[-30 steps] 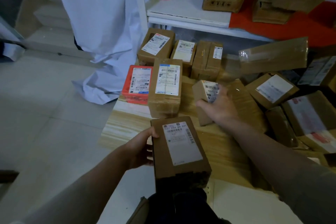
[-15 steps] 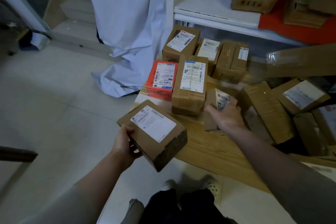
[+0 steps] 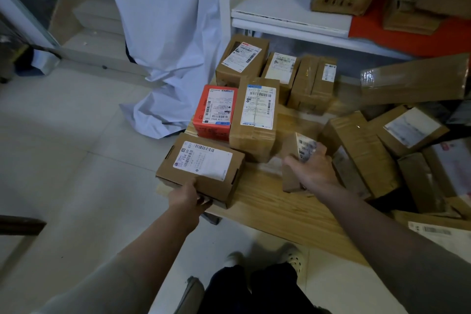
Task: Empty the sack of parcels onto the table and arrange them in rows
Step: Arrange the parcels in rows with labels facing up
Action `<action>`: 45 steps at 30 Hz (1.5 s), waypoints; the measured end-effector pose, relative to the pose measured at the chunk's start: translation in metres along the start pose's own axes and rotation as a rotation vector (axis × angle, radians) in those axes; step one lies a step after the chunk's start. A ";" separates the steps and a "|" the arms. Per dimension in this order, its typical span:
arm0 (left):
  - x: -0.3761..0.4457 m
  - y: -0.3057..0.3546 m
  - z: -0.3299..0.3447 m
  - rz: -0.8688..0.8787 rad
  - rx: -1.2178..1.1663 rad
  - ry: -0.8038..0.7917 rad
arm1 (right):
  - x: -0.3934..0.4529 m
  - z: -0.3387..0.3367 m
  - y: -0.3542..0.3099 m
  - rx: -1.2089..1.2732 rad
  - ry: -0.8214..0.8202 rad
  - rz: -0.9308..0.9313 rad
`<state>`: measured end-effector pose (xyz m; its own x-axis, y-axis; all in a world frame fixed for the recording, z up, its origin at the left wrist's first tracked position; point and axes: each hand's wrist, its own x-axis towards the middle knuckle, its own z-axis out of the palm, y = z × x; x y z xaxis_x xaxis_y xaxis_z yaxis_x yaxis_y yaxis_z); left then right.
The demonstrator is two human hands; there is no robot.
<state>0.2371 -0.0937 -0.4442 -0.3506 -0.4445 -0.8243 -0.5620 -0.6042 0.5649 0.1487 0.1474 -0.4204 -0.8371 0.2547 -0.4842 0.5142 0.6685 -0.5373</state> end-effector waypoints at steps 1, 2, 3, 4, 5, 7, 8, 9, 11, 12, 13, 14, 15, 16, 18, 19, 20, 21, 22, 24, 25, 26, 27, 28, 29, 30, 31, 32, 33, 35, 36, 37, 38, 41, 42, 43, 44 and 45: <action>0.000 -0.001 0.003 0.010 0.009 0.001 | 0.002 -0.001 0.002 0.000 -0.009 0.003; -0.001 -0.001 0.006 0.022 0.018 0.014 | 0.004 -0.003 0.003 0.000 -0.018 0.003; -0.001 -0.001 0.008 0.034 0.026 0.030 | 0.006 -0.004 0.004 0.000 -0.025 0.003; 0.000 -0.001 0.010 0.039 0.032 0.044 | 0.009 -0.005 0.006 0.000 -0.027 -0.001; 0.000 -0.002 0.012 0.041 0.043 0.057 | 0.013 -0.007 0.006 -0.004 -0.029 -0.001; 0.001 -0.004 0.018 0.063 0.125 0.161 | 0.018 -0.009 0.006 -0.018 -0.032 -0.003; 0.000 -0.006 0.022 0.103 0.221 0.266 | 0.022 -0.010 0.006 -0.024 -0.036 -0.006; -0.004 -0.007 0.026 0.167 0.328 0.389 | 0.025 -0.011 0.005 -0.034 -0.041 -0.007; -0.016 -0.010 0.037 0.375 0.465 0.565 | 0.033 -0.012 0.004 -0.049 -0.059 -0.011; -0.022 -0.011 0.045 0.485 0.496 0.594 | 0.038 -0.012 0.002 -0.045 -0.069 -0.013; -0.027 -0.012 0.053 0.575 0.523 0.595 | 0.043 -0.011 0.001 -0.042 -0.075 -0.013; -0.032 -0.014 0.061 0.649 0.549 0.580 | 0.048 -0.011 -0.002 -0.044 -0.074 -0.011; -0.038 -0.016 0.069 0.717 0.581 0.550 | 0.053 -0.010 -0.005 -0.046 -0.070 -0.010; -0.044 -0.018 0.078 0.779 0.618 0.504 | 0.059 -0.009 -0.009 -0.032 -0.063 -0.015; -0.056 -0.020 0.096 0.884 0.703 0.386 | 0.068 -0.010 -0.021 0.094 -0.064 -0.024; -0.061 -0.022 0.104 0.948 0.742 0.327 | 0.075 -0.010 -0.025 0.169 -0.067 -0.027; -0.066 -0.023 0.112 1.018 0.776 0.269 | 0.082 -0.011 -0.029 0.214 -0.074 -0.043; -0.071 -0.024 0.120 1.080 0.807 0.216 | 0.086 -0.014 -0.030 0.214 -0.087 -0.074; -0.074 -0.025 0.128 1.130 0.838 0.170 | 0.085 -0.019 -0.031 0.192 -0.095 -0.120; -0.080 -0.028 0.142 1.181 0.896 0.074 | 0.077 -0.031 -0.025 0.160 -0.046 -0.242; -0.082 -0.031 0.149 1.185 0.919 0.028 | 0.073 -0.037 -0.018 0.141 0.011 -0.317; -0.083 -0.034 0.156 1.174 0.940 -0.017 | 0.070 -0.043 -0.009 0.097 0.096 -0.394; -0.084 -0.037 0.163 1.156 0.962 -0.057 | 0.064 -0.051 -0.002 0.008 0.198 -0.469; -0.084 -0.040 0.169 1.144 0.984 -0.088 | 0.061 -0.059 0.006 -0.087 0.296 -0.524; -0.084 -0.043 0.174 1.129 1.009 -0.112 | 0.060 -0.068 0.014 -0.177 0.376 -0.535; -0.084 -0.046 0.180 1.109 1.031 -0.133 | 0.060 -0.078 0.021 -0.252 0.412 -0.491; -0.084 -0.048 0.184 1.084 1.047 -0.155 | 0.063 -0.086 0.031 -0.308 0.402 -0.413; -0.084 -0.050 0.188 1.056 1.056 -0.179 | 0.065 -0.093 0.041 -0.350 0.368 -0.332; -0.084 -0.052 0.191 1.020 1.058 -0.209 | 0.068 -0.097 0.052 -0.385 0.321 -0.262; -0.085 -0.054 0.195 0.921 1.038 -0.286 | 0.071 -0.099 0.069 -0.460 0.260 -0.225; -0.085 -0.055 0.196 0.876 1.027 -0.317 | 0.072 -0.097 0.074 -0.498 0.245 -0.237; -0.086 -0.056 0.196 0.843 1.026 -0.337 | 0.074 -0.095 0.076 -0.528 0.234 -0.246; -0.085 -0.056 0.195 0.821 1.031 -0.348 | 0.074 -0.094 0.076 -0.541 0.225 -0.248; -0.083 -0.054 0.188 0.777 1.070 -0.359 | 0.073 -0.092 0.070 -0.465 0.219 -0.230; -0.083 -0.052 0.184 0.758 1.081 -0.366 | 0.070 -0.094 0.067 -0.419 0.226 -0.233; -0.083 -0.050 0.181 0.727 1.088 -0.375 | 0.067 -0.096 0.064 -0.365 0.233 -0.233; -0.082 -0.048 0.178 0.698 1.087 -0.383 | 0.064 -0.098 0.062 -0.302 0.234 -0.223; -0.082 -0.046 0.176 0.672 1.086 -0.390 | 0.061 -0.100 0.060 -0.225 0.227 -0.208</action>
<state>0.1602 0.0874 -0.4093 -0.8801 -0.1197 -0.4595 -0.4406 0.5665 0.6963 0.1097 0.2730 -0.4133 -0.9522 0.2291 -0.2022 0.2966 0.8524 -0.4306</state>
